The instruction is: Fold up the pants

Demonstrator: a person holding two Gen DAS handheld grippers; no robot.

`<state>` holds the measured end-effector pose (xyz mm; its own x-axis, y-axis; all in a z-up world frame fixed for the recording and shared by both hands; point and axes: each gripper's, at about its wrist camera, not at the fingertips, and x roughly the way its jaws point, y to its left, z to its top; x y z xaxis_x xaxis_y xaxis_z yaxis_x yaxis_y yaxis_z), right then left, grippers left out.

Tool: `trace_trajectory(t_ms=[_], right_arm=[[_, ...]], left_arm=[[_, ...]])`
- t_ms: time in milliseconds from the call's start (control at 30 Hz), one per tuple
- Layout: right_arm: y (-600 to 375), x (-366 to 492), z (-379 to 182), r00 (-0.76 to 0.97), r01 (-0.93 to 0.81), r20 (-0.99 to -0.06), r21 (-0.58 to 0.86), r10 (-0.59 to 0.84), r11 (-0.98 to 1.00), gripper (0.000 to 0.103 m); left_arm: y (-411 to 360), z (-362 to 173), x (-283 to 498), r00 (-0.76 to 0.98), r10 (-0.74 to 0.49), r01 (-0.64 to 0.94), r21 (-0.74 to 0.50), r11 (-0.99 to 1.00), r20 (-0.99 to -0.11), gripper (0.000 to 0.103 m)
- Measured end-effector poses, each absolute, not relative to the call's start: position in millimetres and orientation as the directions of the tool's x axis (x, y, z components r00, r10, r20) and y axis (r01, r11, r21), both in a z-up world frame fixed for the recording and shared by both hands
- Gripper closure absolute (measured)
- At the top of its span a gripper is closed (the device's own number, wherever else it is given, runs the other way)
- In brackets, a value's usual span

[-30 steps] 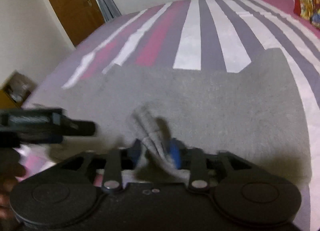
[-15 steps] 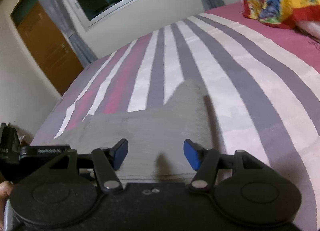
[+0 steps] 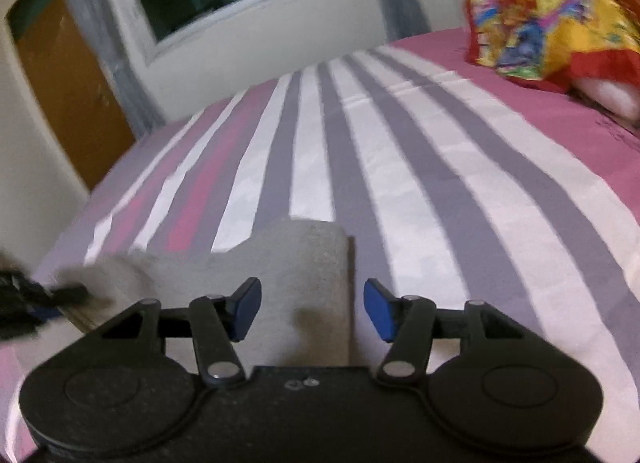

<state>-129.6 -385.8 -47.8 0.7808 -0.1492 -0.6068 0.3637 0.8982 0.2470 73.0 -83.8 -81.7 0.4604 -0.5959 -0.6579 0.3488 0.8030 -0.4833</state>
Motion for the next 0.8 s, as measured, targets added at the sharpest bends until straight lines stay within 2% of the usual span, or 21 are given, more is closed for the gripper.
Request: trace_trajectory(t_ms=[67, 133, 200, 300, 400, 500, 600, 800], right_arm=[[-372, -116, -56, 0.76, 0.335, -0.638, 0.222, -0.123, 0.915, 0.05], [-358, -102, -66, 0.736, 0.317, -0.667, 0.19, -0.115, 0.929, 0.057], [-343, -91, -76, 0.716, 0.298, -0.688, 0.149, -0.117, 0.943, 0.058], [-326, -77, -101, 0.629, 0.253, -0.764, 0.031, -0.14, 0.967, 0.058], [-317, -76, -100, 0.625, 0.201, -0.763, -0.046, -0.164, 0.979, 0.057], [-323, -73, -83, 0.669, 0.193, -0.735, 0.024, -0.114, 0.981, 0.057], [-325, -50, -73, 0.68, 0.194, -0.721, -0.001, -0.136, 0.981, 0.057], [-335, -6, -77, 0.66, 0.233, -0.729, -0.032, -0.182, 0.972, 0.055]], left_arm=[[-79, -96, 75, 0.436, -0.552, 0.348, -0.432, 0.832, -0.711, 0.084], [-81, -118, 73, 0.407, -0.508, 0.348, -0.385, 0.855, -0.759, 0.084], [-82, -139, 71, 0.396, -0.458, 0.343, -0.334, 0.878, -0.796, 0.081], [-80, -138, 71, 0.415, -0.452, 0.322, -0.337, 0.885, -0.789, 0.072], [-73, -114, 68, 0.496, -0.422, 0.305, -0.303, 0.903, -0.758, 0.069], [-76, -89, 72, 0.551, -0.431, 0.343, -0.277, 0.898, -0.715, 0.069], [-97, -85, 88, 0.521, -0.444, 0.38, -0.268, 0.885, -0.729, 0.069], [-156, -123, 114, 0.445, -0.408, 0.432, -0.209, 0.877, -0.797, 0.068]])
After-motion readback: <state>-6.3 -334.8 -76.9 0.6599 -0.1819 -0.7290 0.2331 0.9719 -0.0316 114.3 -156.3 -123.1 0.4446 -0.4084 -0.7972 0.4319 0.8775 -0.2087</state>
